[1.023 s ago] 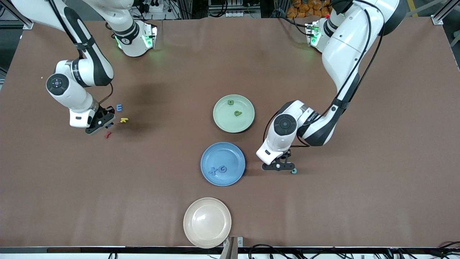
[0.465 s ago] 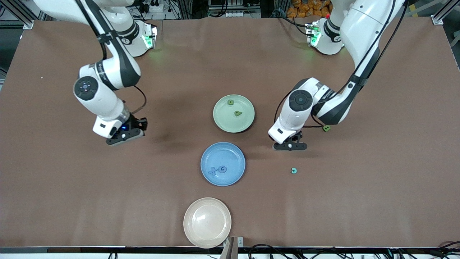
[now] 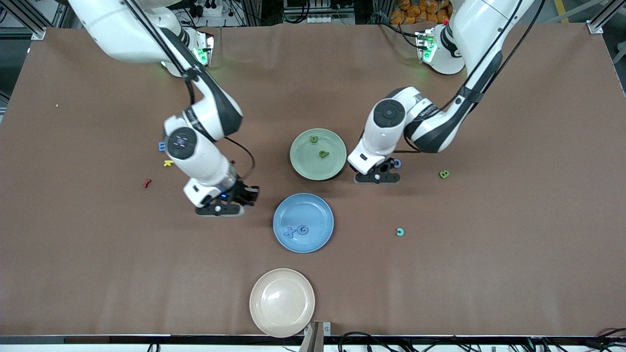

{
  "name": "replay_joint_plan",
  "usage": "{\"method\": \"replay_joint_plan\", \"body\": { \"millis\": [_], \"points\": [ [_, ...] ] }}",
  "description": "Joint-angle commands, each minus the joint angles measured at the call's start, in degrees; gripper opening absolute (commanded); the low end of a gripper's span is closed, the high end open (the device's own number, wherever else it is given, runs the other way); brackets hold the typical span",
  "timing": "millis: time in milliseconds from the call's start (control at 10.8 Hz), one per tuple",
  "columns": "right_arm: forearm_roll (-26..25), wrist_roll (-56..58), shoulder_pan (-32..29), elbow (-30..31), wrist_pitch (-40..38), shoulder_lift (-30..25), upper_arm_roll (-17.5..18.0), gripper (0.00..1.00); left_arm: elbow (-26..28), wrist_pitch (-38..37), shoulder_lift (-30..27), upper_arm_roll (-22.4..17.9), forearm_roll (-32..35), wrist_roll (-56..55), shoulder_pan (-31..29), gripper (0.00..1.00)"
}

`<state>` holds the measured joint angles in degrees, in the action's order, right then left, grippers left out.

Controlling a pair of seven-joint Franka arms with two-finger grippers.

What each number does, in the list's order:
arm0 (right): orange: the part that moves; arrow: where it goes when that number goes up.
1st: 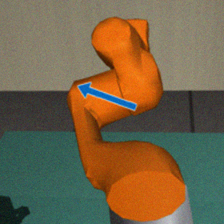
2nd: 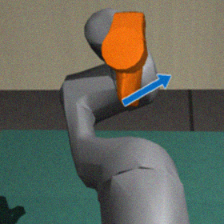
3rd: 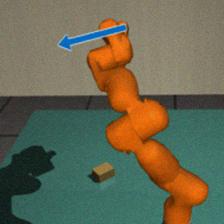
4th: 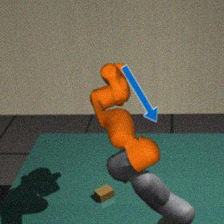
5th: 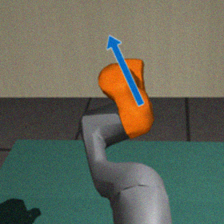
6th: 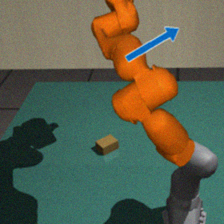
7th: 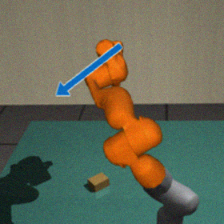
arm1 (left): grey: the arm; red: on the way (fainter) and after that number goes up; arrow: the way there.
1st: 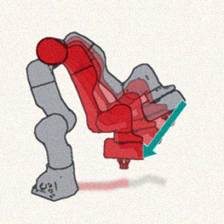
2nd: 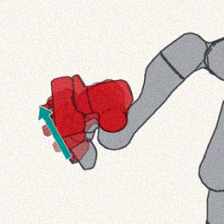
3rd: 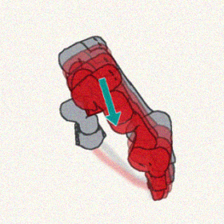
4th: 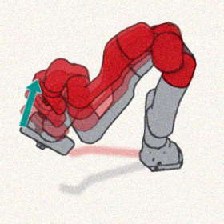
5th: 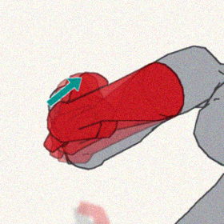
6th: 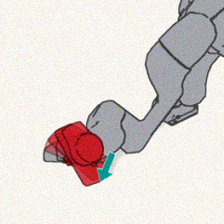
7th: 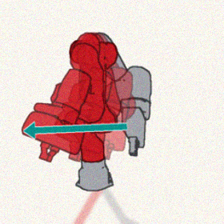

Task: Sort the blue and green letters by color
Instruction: 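Place the blue letter on the blue plate while the left gripper places green N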

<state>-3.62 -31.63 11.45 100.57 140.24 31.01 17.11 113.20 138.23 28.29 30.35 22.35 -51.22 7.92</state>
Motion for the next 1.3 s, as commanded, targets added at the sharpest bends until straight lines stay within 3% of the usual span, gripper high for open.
{"method": "replay_joint_plan", "body": {
  "millis": [0,186,372,465,837,930,1023,1116,1209],
  "points": [
    [-3.9,-12.9,6.4,-14.1,-0.6,11.7,-0.8,0.0,2.2,0.1,-2.2,5.7,-0.9,-10.1,0.4,0.0],
    [-8.1,-21.1,8.1,-17.9,-0.5,15.1,-0.8,0.03,1.7,0.1,-1.7,6.3,-0.5,-16.8,4.8,0.0],
    [-8.1,-21.8,8.0,-18.3,-0.6,15.4,-0.7,0.43,-0.5,-0.2,0.2,6.3,-0.5,-18.5,6.1,0.0],
    [-7.7,-21.5,7.4,-18.2,-0.8,15.0,-0.7,0.98,-1.5,-0.9,0.7,6.3,-0.7,-18.6,6.4,0.0],
    [-7.5,-20.2,2.1,-13.7,-2.8,10.1,1.6,1.0,-2.5,-1.1,3.9,5.9,-1.0,-22.6,10.7,0.0],
    [-7.4,-17.3,0.3,-8.4,-3.3,6.0,1.8,1.0,-2.5,-1.1,4.4,6.0,-1.0,-22.6,10.8,0.14],
    [-7.3,-13.9,-1.8,-1.9,-3.4,1.6,2.0,1.0,-2.5,-1.5,4.8,5.9,-0.6,-22.2,10.5,0.84],
    [-7.3,-12.0,-3.9,3.5,-5.3,-2.2,2.7,1.0,-2.5,-3.5,5.1,5.9,-0.3,-21.6,10.8,1.0],
    [-7.3,-8.7,-5.9,7.0,-9.9,-5.0,3.4,1.0,-2.5,-4.4,5.0,5.9,-0.3,-21.6,10.5,1.0]
  ]
}}
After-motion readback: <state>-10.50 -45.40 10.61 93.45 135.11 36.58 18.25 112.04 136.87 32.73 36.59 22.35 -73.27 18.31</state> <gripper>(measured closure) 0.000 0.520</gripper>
